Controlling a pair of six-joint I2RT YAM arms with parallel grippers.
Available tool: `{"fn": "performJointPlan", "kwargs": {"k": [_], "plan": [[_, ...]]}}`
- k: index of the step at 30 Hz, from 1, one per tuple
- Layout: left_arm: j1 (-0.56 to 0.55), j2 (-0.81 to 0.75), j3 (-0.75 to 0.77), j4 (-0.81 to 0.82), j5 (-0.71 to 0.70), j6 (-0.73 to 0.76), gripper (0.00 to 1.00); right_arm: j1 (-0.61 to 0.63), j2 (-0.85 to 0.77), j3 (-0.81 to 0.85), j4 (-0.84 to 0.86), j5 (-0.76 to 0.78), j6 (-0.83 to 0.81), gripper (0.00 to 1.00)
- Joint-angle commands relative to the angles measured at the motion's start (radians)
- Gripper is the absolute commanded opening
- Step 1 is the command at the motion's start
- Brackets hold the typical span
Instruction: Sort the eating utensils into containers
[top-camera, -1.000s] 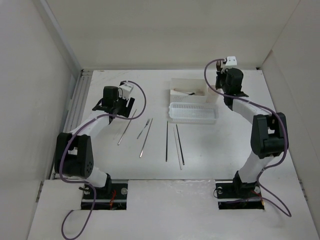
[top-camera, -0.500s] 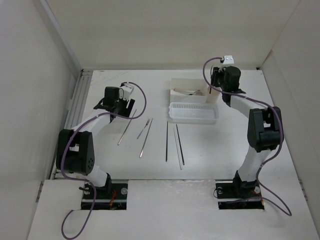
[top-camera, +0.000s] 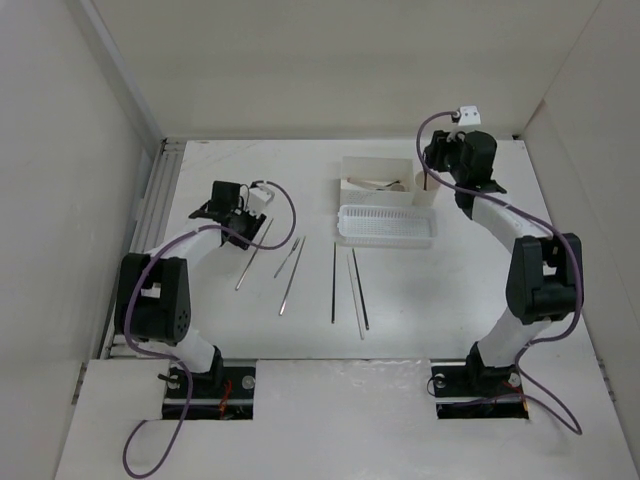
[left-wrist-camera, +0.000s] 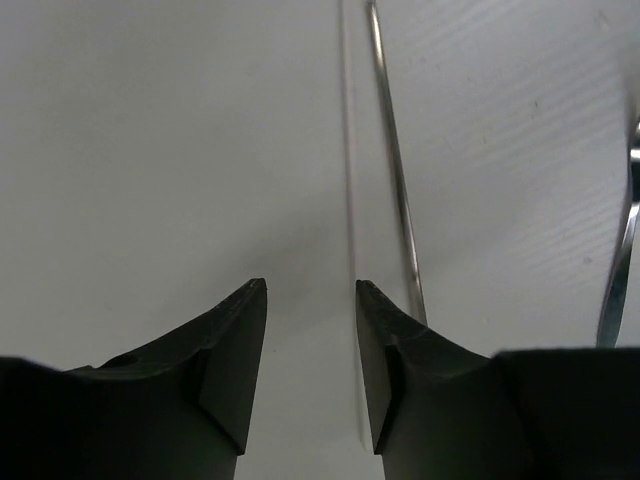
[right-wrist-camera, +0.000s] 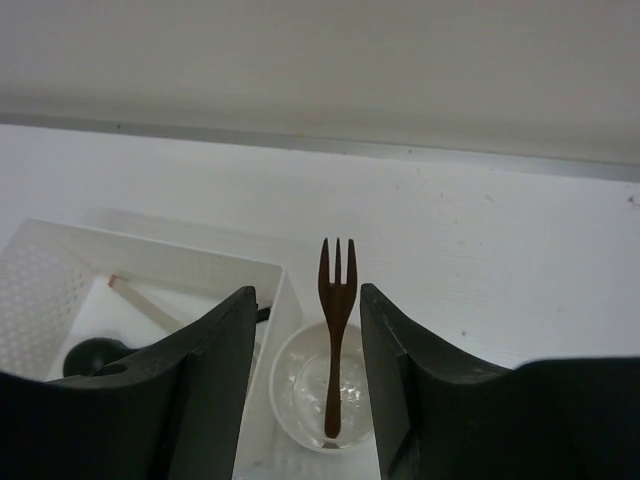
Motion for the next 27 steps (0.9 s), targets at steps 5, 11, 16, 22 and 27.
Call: {"fn": "performJointPlan", "kwargs": {"k": [5,11,16,22,27], "plan": [[0.007,0.030,-0.036,-0.146,0.113,0.143,0.43,-0.004,-0.157,-0.010,0.040,-0.039,0.000,0.53],[0.007,0.059,-0.050,-0.135,0.095,0.143,0.42,0.014,-0.248,-0.043,0.022,-0.064,-0.049,0.53],[0.039,0.142,-0.023,-0.135,0.038,0.131,0.36,0.014,-0.325,-0.080,0.021,-0.041,-0.069,0.55],[0.105,0.176,0.010,-0.153,0.122,0.169,0.31,0.014,-0.378,-0.080,0.021,-0.050,-0.107,0.57],[0.114,0.200,0.019,-0.164,0.153,0.190,0.00,0.014,-0.389,-0.071,0.021,-0.029,-0.116,0.59]]}}
